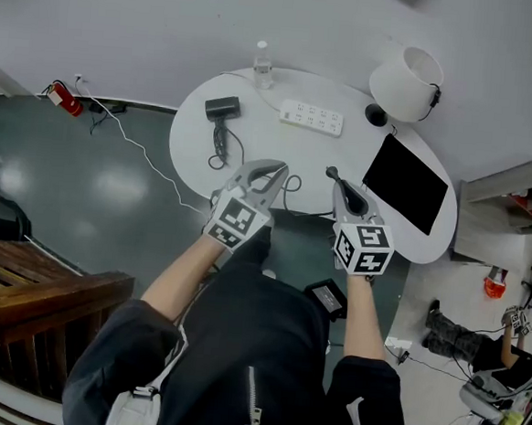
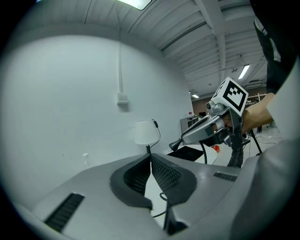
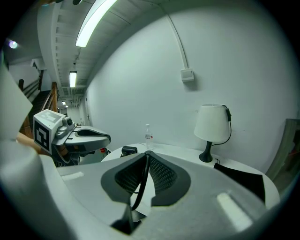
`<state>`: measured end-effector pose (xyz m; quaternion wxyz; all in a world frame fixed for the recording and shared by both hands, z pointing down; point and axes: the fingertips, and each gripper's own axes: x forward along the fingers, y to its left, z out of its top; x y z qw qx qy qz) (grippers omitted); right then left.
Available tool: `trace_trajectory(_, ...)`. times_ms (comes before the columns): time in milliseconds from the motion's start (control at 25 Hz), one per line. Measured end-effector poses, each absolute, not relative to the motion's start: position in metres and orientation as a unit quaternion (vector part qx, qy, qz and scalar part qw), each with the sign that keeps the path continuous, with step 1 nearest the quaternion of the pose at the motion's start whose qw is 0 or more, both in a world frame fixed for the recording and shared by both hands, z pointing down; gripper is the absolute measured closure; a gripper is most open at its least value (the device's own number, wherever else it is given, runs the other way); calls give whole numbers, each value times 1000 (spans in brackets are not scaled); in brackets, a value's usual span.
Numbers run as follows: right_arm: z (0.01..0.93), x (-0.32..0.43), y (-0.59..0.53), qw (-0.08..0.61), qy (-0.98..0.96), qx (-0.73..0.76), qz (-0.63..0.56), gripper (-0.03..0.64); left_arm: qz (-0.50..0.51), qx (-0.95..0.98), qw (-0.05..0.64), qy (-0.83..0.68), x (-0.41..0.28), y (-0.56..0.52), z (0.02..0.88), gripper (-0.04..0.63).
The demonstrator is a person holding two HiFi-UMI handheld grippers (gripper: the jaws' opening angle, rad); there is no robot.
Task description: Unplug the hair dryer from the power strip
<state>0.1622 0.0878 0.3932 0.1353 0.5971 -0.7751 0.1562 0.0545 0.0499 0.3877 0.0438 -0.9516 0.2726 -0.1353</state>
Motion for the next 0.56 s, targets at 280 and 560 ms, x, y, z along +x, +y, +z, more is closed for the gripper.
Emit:
trace_trajectory(280,397,163,89,139,-774,597,160,588,-139,-951,42,273,55,52,392,578)
trace_trajectory(560,402,167,88,144,-773,596,163,588,-139,-952,39,270,59,50,394,578)
